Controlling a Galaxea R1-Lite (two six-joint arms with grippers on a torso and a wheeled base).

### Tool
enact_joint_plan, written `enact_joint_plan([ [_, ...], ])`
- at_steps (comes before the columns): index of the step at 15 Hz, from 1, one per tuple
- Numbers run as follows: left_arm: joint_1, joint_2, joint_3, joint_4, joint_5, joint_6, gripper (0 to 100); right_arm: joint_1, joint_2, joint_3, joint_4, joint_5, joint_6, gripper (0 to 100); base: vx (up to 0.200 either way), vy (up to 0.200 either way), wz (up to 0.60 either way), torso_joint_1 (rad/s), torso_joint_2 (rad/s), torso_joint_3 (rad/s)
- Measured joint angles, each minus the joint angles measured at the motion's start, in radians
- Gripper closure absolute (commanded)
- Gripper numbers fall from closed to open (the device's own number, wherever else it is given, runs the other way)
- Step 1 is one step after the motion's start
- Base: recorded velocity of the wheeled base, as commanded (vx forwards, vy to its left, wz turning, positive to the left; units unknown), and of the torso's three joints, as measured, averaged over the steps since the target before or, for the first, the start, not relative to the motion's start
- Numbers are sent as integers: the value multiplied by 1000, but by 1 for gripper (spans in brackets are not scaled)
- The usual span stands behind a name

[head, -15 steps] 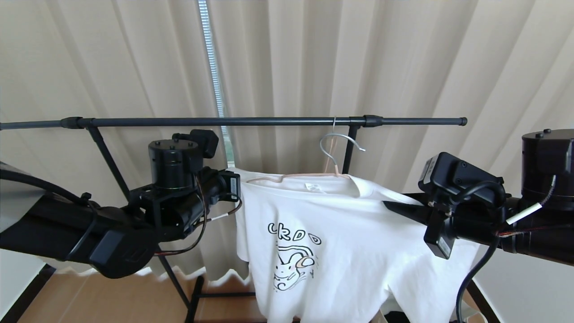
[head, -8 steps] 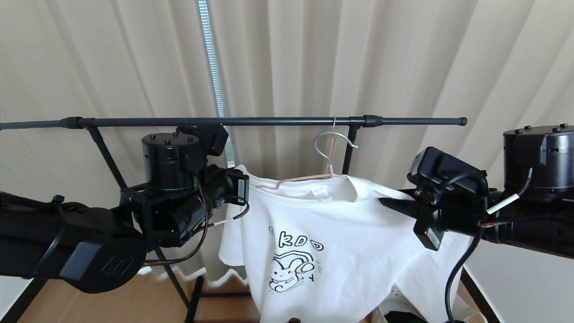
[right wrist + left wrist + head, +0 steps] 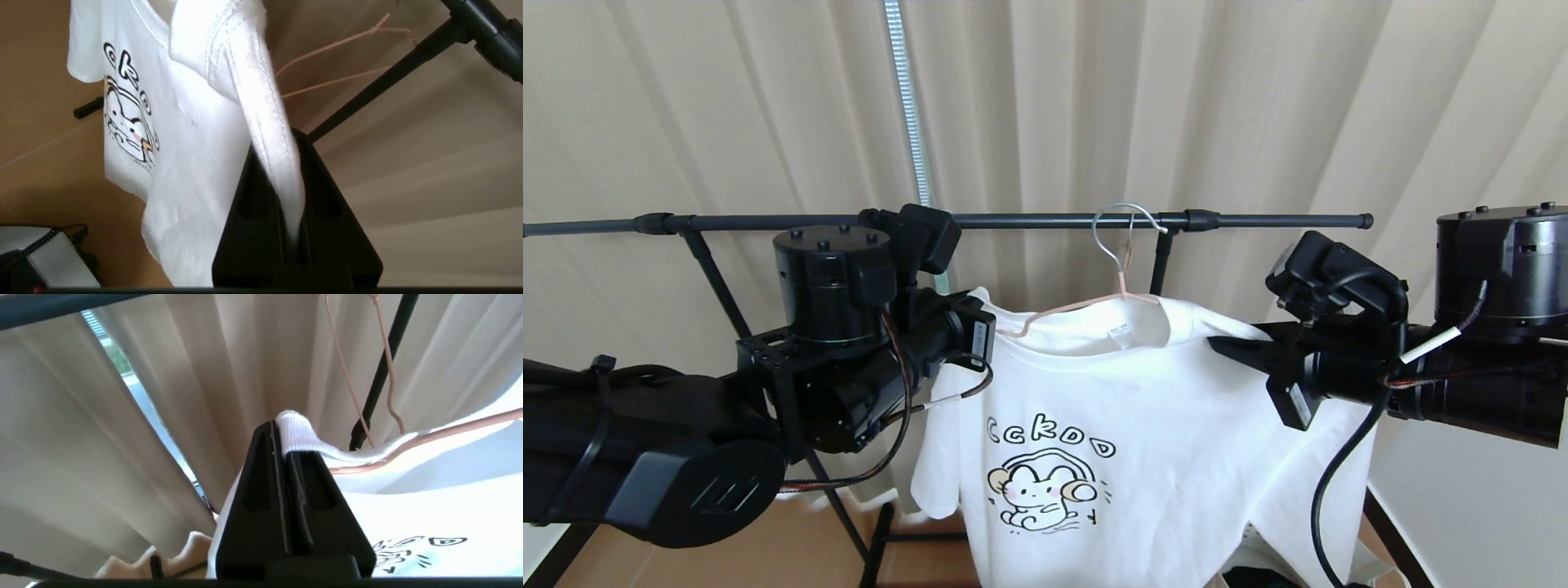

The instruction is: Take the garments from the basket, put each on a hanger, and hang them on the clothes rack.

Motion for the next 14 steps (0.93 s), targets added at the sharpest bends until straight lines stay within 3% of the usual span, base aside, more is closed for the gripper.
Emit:
enact_joint_plan([
  [5,24,-4,-21,-1,85,38,100,-16,-4,1,-45,-3,8,100,0,0,0,0,0,0],
  [9,41,7,-36,-1,94,51,100,-26,-42,1,-50,0,54,100,0,0,0,0,0,0],
  [14,-3,7,-36,0,98,55,100,21,-13,-6,-54,-12,80,100,0,0,0,0,0,0],
])
